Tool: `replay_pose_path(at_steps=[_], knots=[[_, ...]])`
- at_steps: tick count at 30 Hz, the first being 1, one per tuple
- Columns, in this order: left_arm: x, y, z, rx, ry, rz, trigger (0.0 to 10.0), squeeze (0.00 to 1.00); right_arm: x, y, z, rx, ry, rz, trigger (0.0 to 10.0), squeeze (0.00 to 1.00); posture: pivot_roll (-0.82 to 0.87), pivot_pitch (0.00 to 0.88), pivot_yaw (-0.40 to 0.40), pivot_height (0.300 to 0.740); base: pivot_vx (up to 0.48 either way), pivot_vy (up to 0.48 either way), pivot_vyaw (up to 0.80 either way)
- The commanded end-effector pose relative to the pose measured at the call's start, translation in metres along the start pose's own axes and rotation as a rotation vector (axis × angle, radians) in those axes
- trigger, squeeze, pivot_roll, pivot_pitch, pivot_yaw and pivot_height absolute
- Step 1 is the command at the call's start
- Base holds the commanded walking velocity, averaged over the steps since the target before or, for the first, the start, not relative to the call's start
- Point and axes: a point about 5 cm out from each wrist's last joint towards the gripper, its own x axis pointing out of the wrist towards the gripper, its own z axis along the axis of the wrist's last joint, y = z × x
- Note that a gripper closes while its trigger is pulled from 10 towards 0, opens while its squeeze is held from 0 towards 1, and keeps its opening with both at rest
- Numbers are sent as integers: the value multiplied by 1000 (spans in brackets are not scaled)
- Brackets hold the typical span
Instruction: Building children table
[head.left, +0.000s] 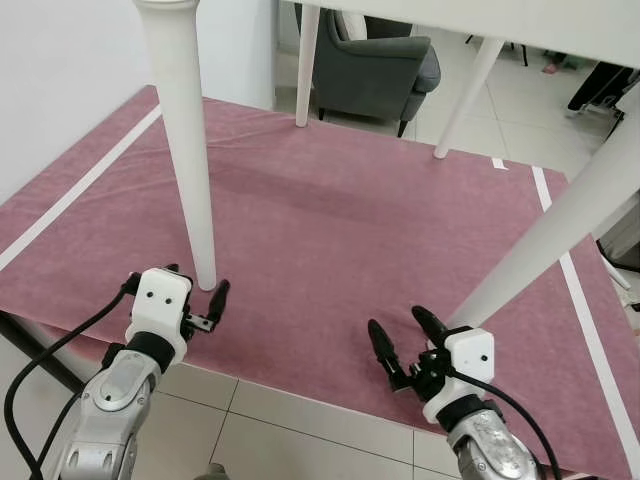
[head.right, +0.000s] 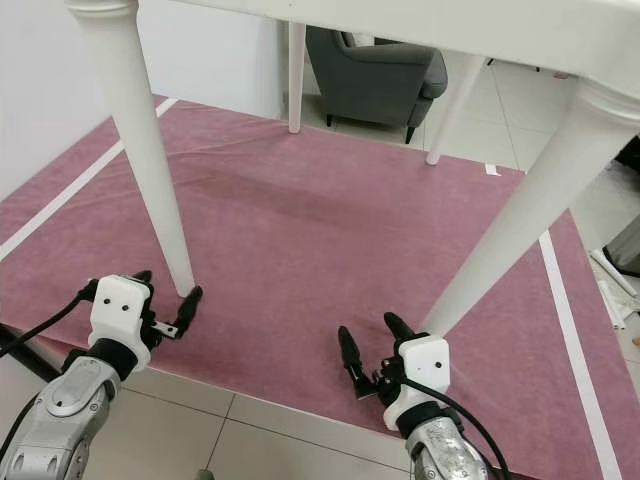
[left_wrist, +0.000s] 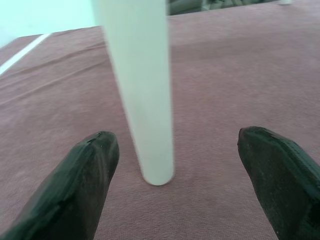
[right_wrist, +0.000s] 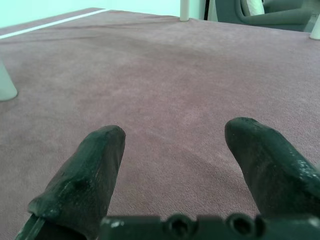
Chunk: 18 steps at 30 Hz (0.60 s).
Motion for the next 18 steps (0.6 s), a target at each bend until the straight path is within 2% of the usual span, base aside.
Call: replay_pose_path(at_steps=[1, 8, 18], knots=[[0, -1, 1, -2, 3, -15, 10000, 0, -1, -2, 2, 1, -1, 0, 10000, 0, 135, 0, -53, 740, 0, 0, 0], [2, 0, 6, 25, 2, -88, 10000, 0, 10, -6, 6, -42, -16, 33, 10000, 0, 128, 0, -43, 740, 0, 0, 0], [5, -3, 8, 14, -5, -74, 10000, 0, 11, -2, 5, -28, -9, 41, 10000, 0, 135, 0, -42, 740, 0, 0, 0]])
